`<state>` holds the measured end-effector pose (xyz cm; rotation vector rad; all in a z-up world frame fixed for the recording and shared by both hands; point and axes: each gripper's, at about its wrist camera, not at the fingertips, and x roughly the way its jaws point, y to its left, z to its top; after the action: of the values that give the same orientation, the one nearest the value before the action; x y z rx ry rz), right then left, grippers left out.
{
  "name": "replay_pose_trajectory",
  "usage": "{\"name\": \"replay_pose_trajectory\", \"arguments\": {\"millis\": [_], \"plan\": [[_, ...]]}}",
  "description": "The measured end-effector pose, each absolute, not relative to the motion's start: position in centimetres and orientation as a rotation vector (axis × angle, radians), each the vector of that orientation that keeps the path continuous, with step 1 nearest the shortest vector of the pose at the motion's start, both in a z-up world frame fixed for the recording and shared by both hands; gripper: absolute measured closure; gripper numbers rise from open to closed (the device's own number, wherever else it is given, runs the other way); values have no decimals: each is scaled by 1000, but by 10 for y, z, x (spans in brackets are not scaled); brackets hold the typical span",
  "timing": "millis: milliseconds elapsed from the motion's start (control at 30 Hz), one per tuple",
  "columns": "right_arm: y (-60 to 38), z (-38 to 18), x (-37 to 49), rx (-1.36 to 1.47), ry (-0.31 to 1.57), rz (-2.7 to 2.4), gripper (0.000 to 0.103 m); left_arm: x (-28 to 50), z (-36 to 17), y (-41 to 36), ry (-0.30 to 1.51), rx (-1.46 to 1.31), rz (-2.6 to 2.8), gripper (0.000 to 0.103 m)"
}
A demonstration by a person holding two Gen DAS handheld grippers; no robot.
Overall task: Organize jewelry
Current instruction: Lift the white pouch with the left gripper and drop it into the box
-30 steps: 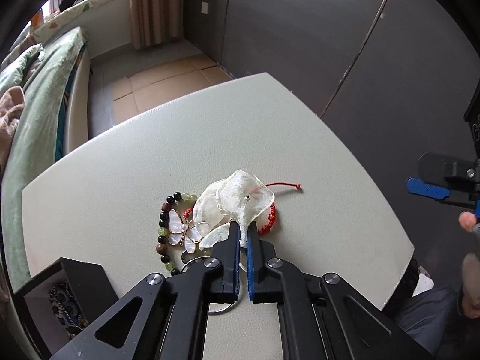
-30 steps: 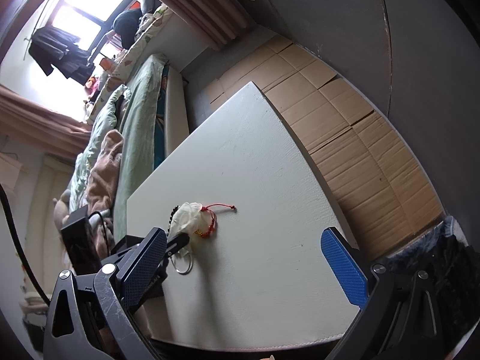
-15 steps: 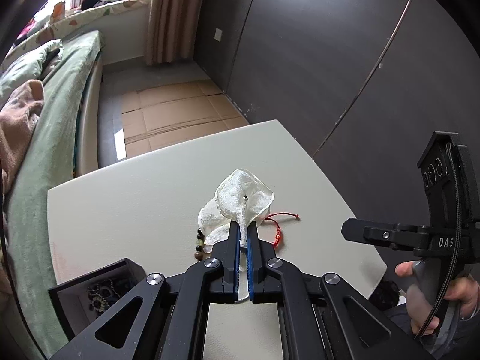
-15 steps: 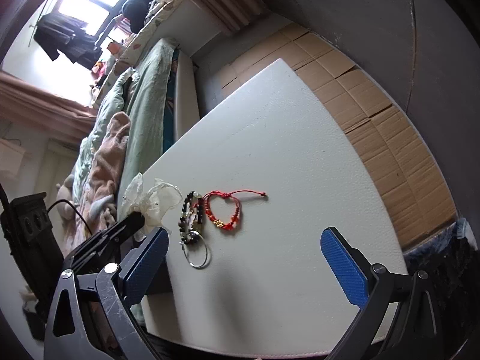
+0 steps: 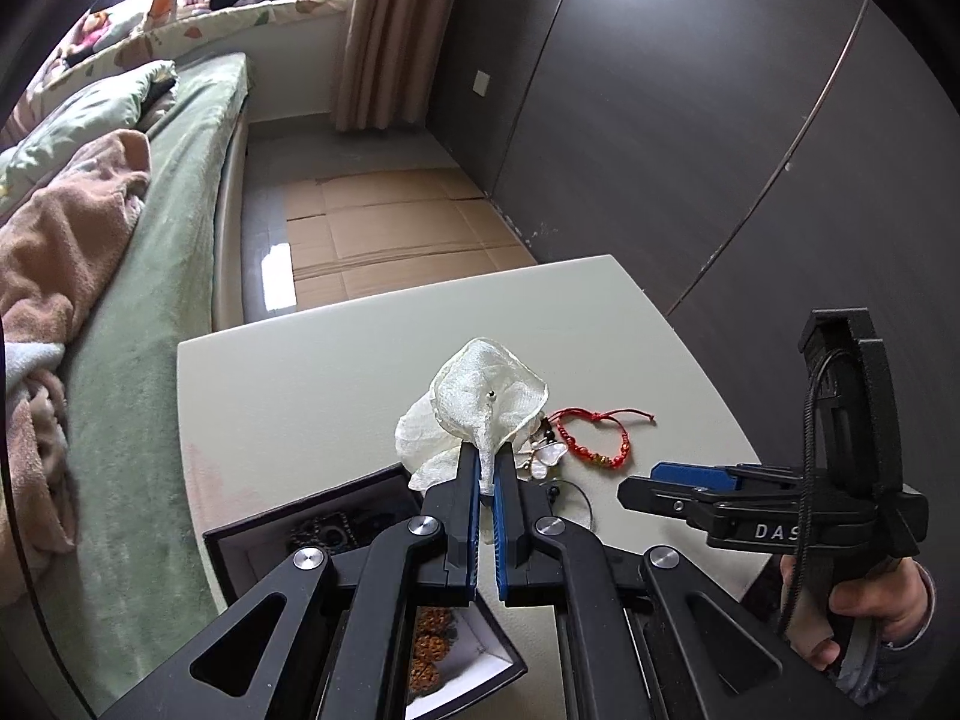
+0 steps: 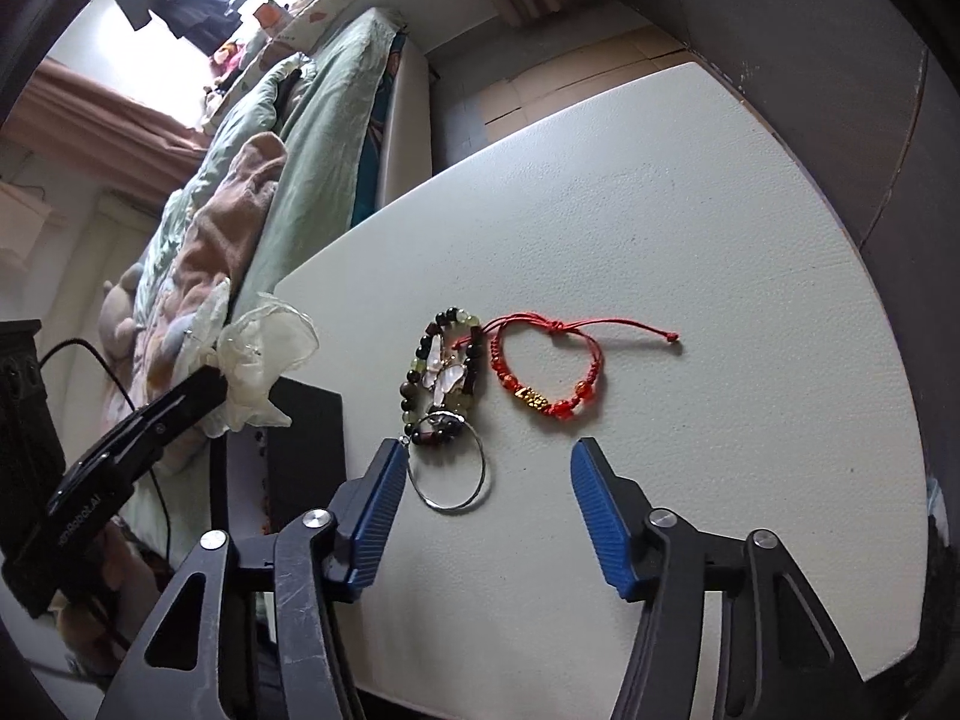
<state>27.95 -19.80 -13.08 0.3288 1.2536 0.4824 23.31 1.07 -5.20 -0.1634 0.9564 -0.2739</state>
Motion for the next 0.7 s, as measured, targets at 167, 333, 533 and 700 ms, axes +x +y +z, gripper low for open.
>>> {"name": "replay_pose_trajectory", "arguments": {"millis": [167, 333, 533, 700], "plan": [[-171, -136, 276, 185, 1267, 439, 51, 227, -50, 28, 948, -179, -256, 100], [-149, -143, 276, 115, 1302, 440, 43, 221, -46, 45, 936, -203, -242, 100], [-127, -147, 275, 51, 1303, 428, 39, 216, -47, 61, 946, -211, -231, 100], [-113, -149, 274, -28, 1289, 386, 39, 210, -49, 69, 953, -199, -212, 100]]}}
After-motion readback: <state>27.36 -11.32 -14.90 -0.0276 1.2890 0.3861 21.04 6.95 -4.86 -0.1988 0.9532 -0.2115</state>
